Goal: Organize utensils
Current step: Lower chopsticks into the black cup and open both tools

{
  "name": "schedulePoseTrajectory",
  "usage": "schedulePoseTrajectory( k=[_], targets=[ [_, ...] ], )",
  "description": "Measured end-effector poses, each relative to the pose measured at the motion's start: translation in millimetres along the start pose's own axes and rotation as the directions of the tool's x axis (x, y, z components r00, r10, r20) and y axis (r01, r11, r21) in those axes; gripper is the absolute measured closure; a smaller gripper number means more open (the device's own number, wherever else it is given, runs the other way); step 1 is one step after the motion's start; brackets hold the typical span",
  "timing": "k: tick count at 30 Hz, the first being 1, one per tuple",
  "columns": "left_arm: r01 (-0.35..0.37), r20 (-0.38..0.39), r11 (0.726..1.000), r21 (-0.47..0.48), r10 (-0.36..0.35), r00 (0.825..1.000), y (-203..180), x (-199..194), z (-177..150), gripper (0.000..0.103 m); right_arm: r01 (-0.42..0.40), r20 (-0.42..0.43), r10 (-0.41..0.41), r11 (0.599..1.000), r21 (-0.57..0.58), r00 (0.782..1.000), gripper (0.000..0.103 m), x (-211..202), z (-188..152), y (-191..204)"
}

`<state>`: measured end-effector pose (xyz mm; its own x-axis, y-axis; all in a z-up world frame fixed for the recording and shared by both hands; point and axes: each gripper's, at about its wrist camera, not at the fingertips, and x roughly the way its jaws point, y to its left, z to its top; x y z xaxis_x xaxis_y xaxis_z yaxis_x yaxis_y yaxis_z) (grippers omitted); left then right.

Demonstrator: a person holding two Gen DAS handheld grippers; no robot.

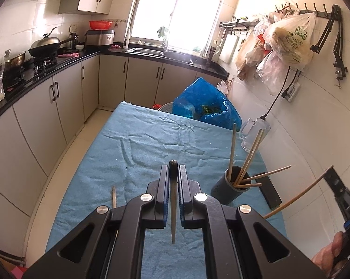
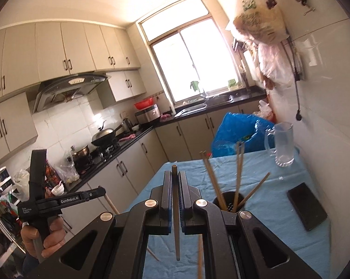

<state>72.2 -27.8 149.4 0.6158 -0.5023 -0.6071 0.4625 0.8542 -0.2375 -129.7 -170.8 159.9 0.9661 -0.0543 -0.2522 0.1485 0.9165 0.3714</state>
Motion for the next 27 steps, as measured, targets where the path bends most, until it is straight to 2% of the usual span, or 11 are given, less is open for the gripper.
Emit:
schedulePoseTrajectory(
  k=[14,27],
  targets=[
    [0.023,-0.004,0.998,0.056,-0.023,1.000,-32.7,4.9,21.2,0.096,0.093,0.090,-0.098,0.994,0.060,0.991,0.098,-42.1,26.5,-45.0],
    [0.039,0.028,0.994,0.101,-0.042,0.999,-71.4,17.4,72.0,0.096,0.130,0.123,-0.137,0.989,0.066,0.983,0.098,-36.4,54.6,-64.2]
  ],
)
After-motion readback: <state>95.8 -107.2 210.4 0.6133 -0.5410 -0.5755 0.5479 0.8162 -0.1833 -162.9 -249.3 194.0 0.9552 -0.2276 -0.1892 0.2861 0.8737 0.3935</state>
